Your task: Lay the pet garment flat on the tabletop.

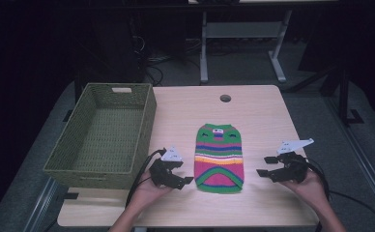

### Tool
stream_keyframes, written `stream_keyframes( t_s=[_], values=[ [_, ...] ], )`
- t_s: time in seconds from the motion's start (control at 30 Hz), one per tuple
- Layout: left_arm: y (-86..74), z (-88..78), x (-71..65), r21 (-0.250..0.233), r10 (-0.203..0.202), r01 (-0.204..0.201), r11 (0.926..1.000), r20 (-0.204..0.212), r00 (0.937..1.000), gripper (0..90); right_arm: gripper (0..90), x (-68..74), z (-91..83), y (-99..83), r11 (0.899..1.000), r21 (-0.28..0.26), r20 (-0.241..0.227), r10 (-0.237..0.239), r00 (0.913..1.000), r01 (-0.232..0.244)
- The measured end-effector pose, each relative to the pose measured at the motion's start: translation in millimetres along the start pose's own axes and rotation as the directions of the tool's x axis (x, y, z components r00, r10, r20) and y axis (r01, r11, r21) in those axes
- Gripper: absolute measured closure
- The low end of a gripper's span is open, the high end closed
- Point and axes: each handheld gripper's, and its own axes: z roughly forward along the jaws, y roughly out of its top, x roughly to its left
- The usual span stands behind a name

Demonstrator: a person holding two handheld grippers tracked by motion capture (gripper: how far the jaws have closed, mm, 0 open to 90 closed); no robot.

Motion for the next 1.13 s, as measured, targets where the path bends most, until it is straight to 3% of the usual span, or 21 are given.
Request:
stream_keyframes(
  t_s=[0.9, 1.03, 1.13],
  values=[
    [-31.3, -13.7, -19.9, 0.001, 0.014, -0.014, 0.9999, -0.013, 0.9998, 26.3, 32.3, 7.3, -27.5, -56.5, 0.998, -0.065, 0.033, 0.021, 0.9992, -0.019],
    [-35.6, -16.7, -23.1, -0.023, -0.008, 0.007, 0.9997, -0.004, 1.0000, 26.3, 31.0, 12.3, -32.2, -63.9, 0.995, -0.094, 0.030, 0.037, 0.9989, -0.034],
    [-36.9, -17.1, -27.2, -0.019, 0.007, -0.007, 0.9998, -0.013, 0.9999, 24.7, 29.6, 18.1, -36.9, -69.4, 0.993, -0.120, 0.046, 0.028, 0.9985, -0.022]
  ],
)
